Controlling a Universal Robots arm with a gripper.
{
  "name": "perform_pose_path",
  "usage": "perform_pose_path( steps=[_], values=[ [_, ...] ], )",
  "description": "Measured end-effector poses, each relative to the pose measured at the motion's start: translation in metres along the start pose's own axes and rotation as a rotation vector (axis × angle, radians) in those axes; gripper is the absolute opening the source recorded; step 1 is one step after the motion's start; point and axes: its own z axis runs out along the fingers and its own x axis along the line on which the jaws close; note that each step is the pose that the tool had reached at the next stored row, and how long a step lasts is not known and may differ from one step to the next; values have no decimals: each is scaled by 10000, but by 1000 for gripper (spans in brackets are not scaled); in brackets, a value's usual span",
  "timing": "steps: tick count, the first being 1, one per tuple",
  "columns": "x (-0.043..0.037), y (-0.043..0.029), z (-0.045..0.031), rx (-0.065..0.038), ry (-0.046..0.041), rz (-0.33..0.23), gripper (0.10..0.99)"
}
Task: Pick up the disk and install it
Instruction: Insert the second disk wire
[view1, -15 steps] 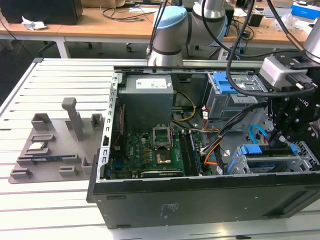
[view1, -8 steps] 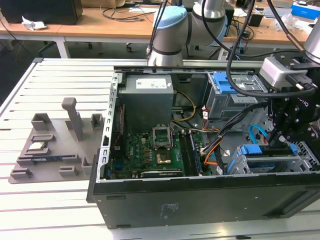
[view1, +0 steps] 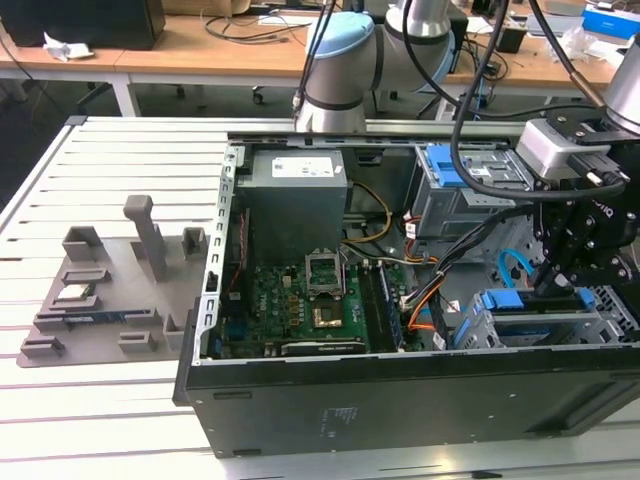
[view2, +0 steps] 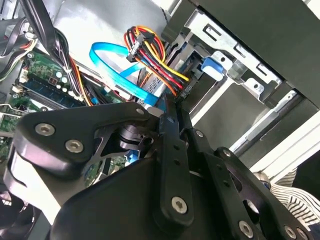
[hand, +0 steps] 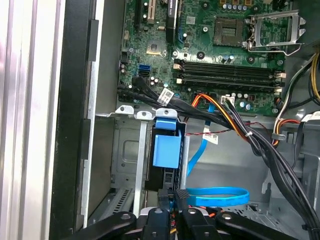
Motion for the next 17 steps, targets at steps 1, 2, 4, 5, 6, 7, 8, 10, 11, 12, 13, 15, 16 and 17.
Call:
perform_pose_path(
  steps=[1, 2, 4, 5, 6, 7, 8, 10, 11, 12, 13, 15, 16, 17],
  values=[
    [0, 0, 5, 0, 0, 0, 165],
    [0, 0, 9, 0, 2, 0, 165],
    [-1, 0, 13, 0, 2, 0, 165],
    [0, 0, 14, 0, 1, -1, 165],
    [-1, 0, 14, 1, 1, -1, 176],
    [-1, 0, 14, 0, 2, -1, 176],
    [-1, 0, 14, 0, 4, -1, 239],
    [-1, -1, -49, 0, 7, -1, 239],
    [-5, -2, -108, 0, 5, 0, 239],
    [-8, -2, -150, 0, 6, 0, 239],
    [-14, -3, -217, 0, 7, 0, 239],
    [-32, -6, -351, 0, 8, 0, 227],
    [-36, -7, -400, -1, 8, 0, 161],
    [-38, -7, -426, -1, 7, 0, 161]
  ],
)
